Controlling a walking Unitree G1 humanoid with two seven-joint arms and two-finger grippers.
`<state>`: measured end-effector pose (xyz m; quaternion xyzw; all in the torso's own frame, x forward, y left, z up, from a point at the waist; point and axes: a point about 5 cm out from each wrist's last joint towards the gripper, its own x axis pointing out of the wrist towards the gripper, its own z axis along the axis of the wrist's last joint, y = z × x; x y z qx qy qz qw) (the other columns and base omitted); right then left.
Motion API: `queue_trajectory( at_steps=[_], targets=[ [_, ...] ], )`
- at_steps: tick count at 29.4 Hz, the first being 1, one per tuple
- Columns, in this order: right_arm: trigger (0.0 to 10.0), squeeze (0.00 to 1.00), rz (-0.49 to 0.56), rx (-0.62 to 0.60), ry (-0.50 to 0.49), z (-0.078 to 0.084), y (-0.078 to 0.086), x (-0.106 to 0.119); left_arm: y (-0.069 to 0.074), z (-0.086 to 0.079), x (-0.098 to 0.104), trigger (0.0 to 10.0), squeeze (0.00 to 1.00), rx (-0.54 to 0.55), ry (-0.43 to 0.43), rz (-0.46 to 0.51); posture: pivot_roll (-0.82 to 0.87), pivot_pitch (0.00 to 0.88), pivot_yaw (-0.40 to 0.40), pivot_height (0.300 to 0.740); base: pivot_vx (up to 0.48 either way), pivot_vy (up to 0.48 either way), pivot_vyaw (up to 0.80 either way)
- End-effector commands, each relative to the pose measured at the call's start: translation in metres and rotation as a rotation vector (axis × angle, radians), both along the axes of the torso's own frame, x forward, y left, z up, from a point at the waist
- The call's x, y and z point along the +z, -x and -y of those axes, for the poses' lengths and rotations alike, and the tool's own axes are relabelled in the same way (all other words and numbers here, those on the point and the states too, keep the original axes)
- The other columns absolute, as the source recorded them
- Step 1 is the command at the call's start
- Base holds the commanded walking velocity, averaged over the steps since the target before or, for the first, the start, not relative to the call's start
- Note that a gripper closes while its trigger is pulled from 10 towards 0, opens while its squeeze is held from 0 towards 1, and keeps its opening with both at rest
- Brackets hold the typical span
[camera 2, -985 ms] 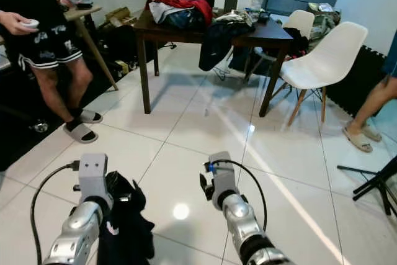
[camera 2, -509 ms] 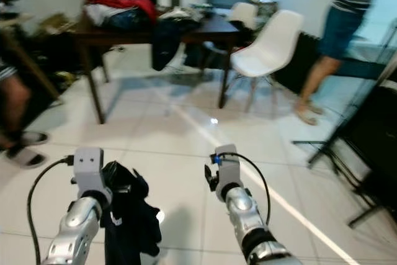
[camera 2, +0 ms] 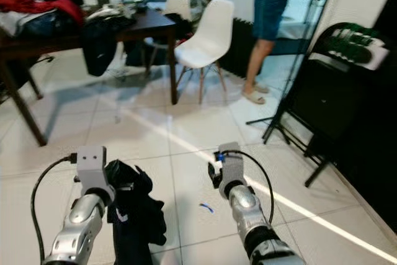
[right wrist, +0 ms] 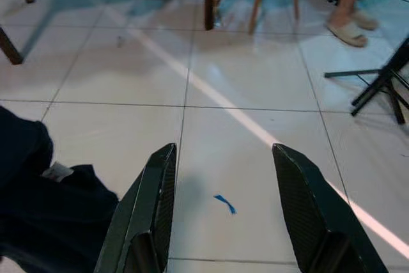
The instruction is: Hang hanger
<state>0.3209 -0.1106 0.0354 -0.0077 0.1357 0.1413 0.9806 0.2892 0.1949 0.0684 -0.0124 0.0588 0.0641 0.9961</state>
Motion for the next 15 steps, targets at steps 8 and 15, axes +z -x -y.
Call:
queue_trajectory(
  at_steps=[8,15],
  targets=[
    [10.0,0.00,0.061,0.038,-0.038,-0.011,-0.007,0.013,-0.003,-0.003,0.012,10.0,0.00,-0.003,0.022,0.052,0.18,0.000,-0.048,0.740,0.032,0.000,0.00],
    [10.0,0.00,0.065,0.044,-0.041,-0.011,-0.007,0.014,-0.004,-0.003,0.013,10.0,0.00,-0.007,0.021,0.056,0.18,0.000,-0.049,0.740,0.257,0.000,0.00]
  ],
)
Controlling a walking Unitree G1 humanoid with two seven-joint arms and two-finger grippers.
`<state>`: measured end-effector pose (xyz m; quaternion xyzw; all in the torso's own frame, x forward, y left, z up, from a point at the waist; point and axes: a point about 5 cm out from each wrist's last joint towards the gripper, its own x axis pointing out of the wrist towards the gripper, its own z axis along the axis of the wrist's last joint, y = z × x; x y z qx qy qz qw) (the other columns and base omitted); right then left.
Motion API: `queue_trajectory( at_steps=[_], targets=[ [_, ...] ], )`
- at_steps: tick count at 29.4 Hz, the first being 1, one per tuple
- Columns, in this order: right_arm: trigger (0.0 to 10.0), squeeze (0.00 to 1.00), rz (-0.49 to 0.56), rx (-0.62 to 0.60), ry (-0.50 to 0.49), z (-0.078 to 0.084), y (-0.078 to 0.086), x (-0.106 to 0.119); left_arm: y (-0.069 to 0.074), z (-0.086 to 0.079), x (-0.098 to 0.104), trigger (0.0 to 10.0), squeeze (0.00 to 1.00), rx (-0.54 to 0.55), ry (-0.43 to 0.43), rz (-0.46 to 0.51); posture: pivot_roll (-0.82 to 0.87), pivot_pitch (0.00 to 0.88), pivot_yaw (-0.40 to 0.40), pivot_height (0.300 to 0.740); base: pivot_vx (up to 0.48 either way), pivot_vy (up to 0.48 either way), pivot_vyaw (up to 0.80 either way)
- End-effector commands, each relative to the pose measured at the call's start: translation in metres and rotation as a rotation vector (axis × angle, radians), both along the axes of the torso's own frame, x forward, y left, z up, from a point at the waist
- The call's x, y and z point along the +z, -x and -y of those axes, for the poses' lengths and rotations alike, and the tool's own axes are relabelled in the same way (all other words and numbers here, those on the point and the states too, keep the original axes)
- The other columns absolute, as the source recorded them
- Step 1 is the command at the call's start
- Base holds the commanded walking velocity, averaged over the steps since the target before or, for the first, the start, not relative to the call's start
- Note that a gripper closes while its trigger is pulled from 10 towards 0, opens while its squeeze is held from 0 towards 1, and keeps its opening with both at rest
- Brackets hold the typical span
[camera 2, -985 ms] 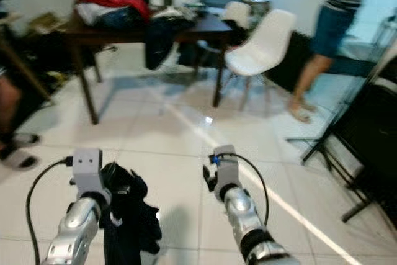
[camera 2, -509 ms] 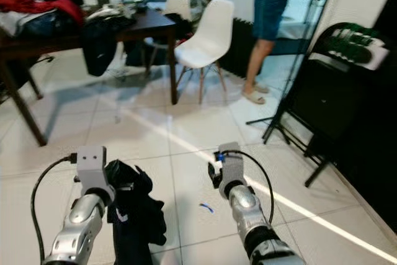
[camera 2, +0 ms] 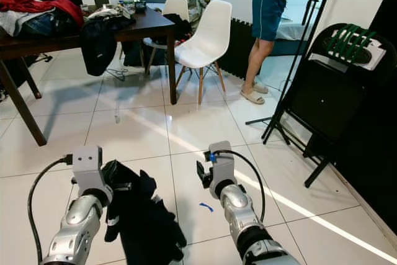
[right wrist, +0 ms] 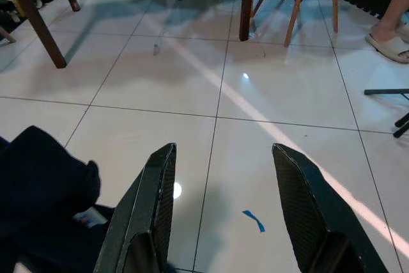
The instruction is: Hang hanger
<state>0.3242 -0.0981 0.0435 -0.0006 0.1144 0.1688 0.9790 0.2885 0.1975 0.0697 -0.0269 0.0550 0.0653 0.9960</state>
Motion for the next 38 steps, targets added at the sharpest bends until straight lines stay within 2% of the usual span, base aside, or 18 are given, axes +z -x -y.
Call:
queue_trajectory(
  at_steps=[1,23,38],
  targets=[
    [10.0,0.00,0.025,-0.009,-0.015,0.0011,-0.0036,0.0057,-0.0044,0.0000,0.0117,10.0,0.00,-0.010,-0.007,0.047,0.18,0.000,-0.049,0.740,0.259,0.000,0.00],
    [10.0,0.00,0.030,0.004,-0.026,0.0001,-0.0018,0.0050,-0.0041,-0.0005,0.0139,10.0,0.00,-0.015,-0.017,0.048,0.18,0.000,-0.052,0.740,0.351,0.000,0.00],
    [10.0,0.00,0.046,0.015,-0.033,-0.0038,-0.0048,0.0099,-0.0099,-0.0004,0.0186,10.0,0.00,-0.024,-0.029,0.042,0.19,0.000,-0.052,0.740,0.405,0.000,0.00]
  ],
)
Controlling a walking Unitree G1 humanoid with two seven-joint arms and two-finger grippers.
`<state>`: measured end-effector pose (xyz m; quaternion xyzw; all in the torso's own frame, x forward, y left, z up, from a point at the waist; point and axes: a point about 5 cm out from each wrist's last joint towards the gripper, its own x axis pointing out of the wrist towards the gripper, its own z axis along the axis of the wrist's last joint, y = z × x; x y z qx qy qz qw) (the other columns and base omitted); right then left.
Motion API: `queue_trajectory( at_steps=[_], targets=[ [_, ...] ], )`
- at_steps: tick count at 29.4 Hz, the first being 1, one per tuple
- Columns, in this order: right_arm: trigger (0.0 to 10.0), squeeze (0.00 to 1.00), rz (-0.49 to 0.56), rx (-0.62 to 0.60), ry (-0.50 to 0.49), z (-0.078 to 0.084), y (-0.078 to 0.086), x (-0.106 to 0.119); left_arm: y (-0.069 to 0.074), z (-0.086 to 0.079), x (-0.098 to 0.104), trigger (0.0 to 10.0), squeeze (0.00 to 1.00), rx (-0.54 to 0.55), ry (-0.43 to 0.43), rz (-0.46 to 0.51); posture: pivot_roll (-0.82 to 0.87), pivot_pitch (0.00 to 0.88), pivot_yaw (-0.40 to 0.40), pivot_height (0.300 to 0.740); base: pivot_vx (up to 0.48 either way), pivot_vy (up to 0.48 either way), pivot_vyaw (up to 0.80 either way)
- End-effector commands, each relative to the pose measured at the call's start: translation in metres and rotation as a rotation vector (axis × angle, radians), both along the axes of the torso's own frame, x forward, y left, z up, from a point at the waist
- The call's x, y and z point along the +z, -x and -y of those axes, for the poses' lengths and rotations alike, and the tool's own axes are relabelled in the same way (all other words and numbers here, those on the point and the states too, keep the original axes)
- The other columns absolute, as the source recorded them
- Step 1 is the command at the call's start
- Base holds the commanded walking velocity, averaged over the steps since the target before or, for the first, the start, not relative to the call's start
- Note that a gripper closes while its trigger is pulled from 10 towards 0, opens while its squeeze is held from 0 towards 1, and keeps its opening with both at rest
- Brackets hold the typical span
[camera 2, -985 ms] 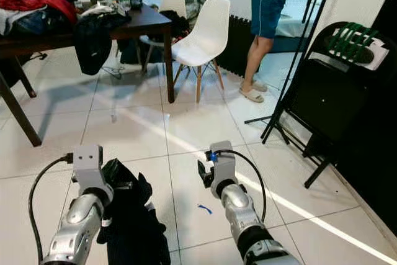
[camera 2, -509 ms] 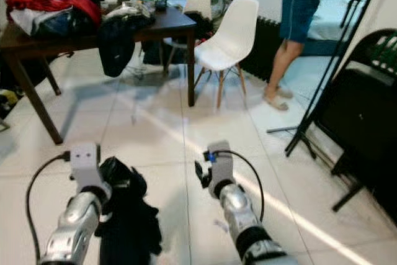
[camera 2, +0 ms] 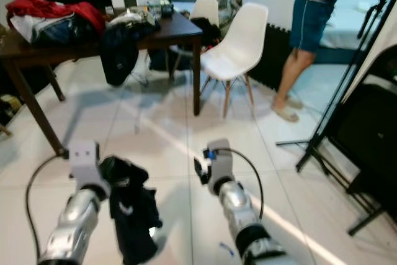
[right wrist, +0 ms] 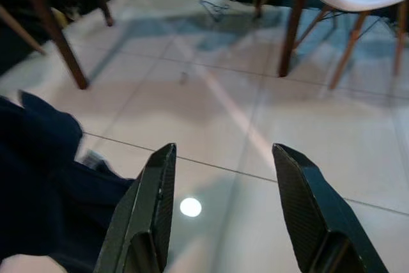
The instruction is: Hang hanger
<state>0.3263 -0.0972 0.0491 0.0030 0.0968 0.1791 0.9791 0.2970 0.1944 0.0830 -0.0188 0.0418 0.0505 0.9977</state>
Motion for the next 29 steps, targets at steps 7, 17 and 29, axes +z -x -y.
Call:
queue_trajectory(
  at_steps=[7,17,29],
  targets=[
    [10.0,0.00,0.028,0.005,-0.033,-0.008,-0.006,0.010,-0.005,-0.007,0.013,10.0,0.00,0.007,-0.016,0.032,0.20,0.000,-0.057,0.740,0.419,0.000,0.00],
    [10.0,0.00,0.052,0.018,-0.040,-0.010,-0.009,0.016,-0.004,-0.007,0.015,10.0,0.00,0.016,-0.010,0.042,0.19,0.000,-0.059,0.740,0.422,0.000,0.00],
    [10.0,0.00,0.062,0.026,-0.050,-0.011,-0.010,0.018,-0.004,-0.006,0.018,10.0,0.00,0.009,-0.013,0.047,0.19,0.008,-0.059,0.740,0.426,0.000,0.00]
  ],
)
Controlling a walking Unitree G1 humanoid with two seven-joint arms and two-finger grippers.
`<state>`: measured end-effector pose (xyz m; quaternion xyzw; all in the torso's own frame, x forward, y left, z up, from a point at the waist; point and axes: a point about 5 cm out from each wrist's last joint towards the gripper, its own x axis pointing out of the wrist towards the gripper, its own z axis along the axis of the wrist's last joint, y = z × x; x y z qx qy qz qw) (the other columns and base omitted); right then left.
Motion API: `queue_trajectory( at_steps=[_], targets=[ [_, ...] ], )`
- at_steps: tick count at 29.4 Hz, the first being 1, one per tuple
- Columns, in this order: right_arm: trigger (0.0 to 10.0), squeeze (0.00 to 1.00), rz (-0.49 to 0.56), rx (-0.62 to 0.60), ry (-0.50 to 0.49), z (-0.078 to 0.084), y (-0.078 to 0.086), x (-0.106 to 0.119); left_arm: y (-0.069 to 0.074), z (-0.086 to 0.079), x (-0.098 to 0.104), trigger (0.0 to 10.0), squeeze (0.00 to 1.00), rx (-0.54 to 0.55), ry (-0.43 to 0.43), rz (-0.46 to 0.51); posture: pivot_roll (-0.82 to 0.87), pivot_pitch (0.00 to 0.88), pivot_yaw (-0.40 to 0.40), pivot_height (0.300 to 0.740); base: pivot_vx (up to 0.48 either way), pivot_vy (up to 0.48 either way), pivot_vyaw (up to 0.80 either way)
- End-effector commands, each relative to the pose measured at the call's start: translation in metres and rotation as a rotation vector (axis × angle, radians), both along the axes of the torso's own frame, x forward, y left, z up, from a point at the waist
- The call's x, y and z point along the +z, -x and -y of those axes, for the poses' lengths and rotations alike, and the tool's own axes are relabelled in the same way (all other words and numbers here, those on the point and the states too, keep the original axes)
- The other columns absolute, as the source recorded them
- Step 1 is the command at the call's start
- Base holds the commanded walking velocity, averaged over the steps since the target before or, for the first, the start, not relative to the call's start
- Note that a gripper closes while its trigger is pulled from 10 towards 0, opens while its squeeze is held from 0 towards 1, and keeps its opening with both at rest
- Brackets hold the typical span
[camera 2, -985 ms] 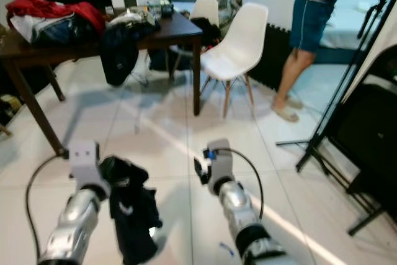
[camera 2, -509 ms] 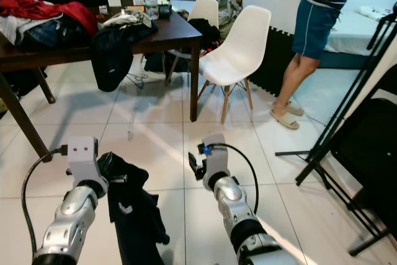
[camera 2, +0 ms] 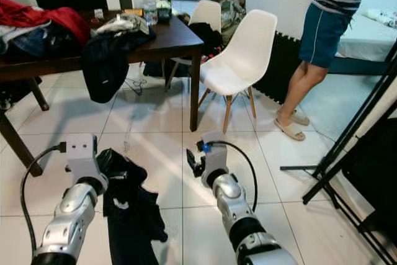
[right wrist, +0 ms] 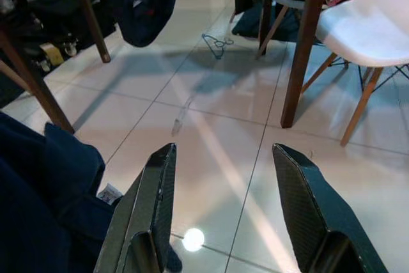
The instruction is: Hang hanger
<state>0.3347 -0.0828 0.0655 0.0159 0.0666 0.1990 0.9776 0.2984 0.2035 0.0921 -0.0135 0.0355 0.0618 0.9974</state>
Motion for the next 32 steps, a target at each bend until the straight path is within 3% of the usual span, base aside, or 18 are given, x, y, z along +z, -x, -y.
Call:
queue_trajectory(
  at_steps=[1,19,21,22,23,26,30,32],
  targets=[
    [10.0,0.00,0.007,-0.011,-0.010,0.003,-0.001,0.002,-0.003,0.003,0.009,10.0,0.00,-0.014,-0.001,0.036,0.19,0.008,-0.059,0.740,0.424,0.000,0.00],
    [10.0,0.00,0.008,0.010,-0.016,0.001,-0.001,0.002,-0.004,-0.004,0.018,10.0,0.00,0.004,-0.022,0.060,0.19,0.005,-0.065,0.740,0.425,0.000,0.00],
    [10.0,0.00,0.007,0.011,-0.017,0.001,-0.001,0.002,-0.006,-0.007,0.025,10.0,0.00,0.009,-0.036,0.081,0.19,0.001,-0.067,0.740,0.424,0.000,0.00],
    [10.0,0.00,0.006,0.013,-0.016,0.001,-0.001,0.002,-0.010,-0.014,0.043,10.0,0.00,0.017,-0.068,0.135,0.19,0.000,-0.068,0.740,0.424,0.000,0.00],
    [10.0,0.00,0.006,0.013,-0.016,0.001,-0.001,0.002,-0.010,-0.014,0.043,10.0,0.00,0.017,-0.068,0.135,0.19,0.000,-0.068,0.740,0.424,0.000,0.00],
    [10.0,0.00,0.006,0.014,-0.018,0.001,-0.002,0.003,-0.015,-0.022,0.071,10.0,0.00,0.029,-0.113,0.213,0.19,0.000,-0.070,0.740,0.424,0.000,0.00],
    [10.0,0.00,0.007,0.014,-0.020,0.001,-0.002,0.003,-0.017,-0.025,0.088,10.0,0.00,0.026,-0.144,0.259,0.20,0.000,-0.071,0.740,0.425,0.000,0.00],
    [10.0,0.00,0.007,0.017,-0.021,0.001,-0.002,0.003,-0.019,-0.030,0.112,10.0,0.00,0.035,-0.170,0.322,0.20,0.000,-0.072,0.740,0.428,0.000,0.00]
  ],
)
